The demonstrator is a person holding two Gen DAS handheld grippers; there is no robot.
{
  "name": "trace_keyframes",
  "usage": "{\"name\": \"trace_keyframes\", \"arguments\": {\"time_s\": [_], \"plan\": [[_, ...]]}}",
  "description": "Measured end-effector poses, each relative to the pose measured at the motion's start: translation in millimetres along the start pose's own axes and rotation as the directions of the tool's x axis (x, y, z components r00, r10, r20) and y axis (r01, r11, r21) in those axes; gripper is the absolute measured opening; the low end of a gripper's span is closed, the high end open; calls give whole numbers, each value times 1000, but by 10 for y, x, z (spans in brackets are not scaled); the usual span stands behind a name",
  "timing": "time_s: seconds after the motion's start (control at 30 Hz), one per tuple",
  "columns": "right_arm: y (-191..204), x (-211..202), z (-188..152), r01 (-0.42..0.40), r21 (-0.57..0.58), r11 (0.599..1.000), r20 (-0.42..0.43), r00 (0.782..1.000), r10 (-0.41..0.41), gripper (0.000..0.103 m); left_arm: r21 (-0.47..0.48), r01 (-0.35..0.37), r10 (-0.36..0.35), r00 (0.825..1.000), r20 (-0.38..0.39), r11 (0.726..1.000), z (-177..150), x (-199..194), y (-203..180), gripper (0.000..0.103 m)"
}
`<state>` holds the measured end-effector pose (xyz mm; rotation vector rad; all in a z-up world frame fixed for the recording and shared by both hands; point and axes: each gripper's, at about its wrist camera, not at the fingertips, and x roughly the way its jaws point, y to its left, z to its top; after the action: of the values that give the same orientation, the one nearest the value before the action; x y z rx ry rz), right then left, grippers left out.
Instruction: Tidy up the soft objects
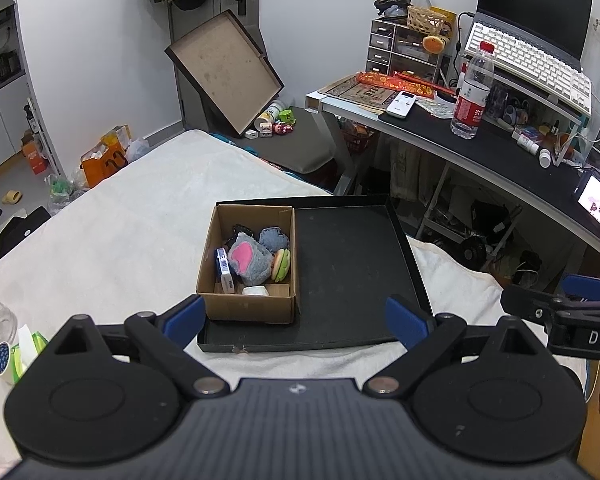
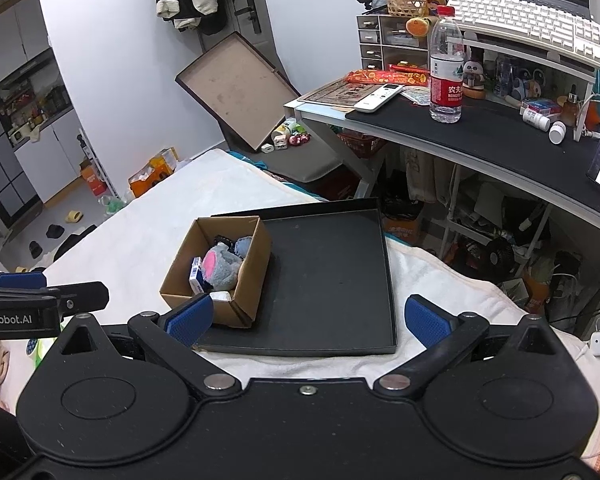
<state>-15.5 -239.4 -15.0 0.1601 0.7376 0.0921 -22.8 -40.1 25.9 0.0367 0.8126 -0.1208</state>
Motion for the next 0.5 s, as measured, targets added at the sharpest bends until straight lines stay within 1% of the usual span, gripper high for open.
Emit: {"name": "trace_keyframes", "arguments": {"time_s": [0.5], "plan": [[-19,-5,-11,2,8,1000,0,1000,-2,103,10,-5,5,1000,9,1000,6,-11,-35,96]]}}
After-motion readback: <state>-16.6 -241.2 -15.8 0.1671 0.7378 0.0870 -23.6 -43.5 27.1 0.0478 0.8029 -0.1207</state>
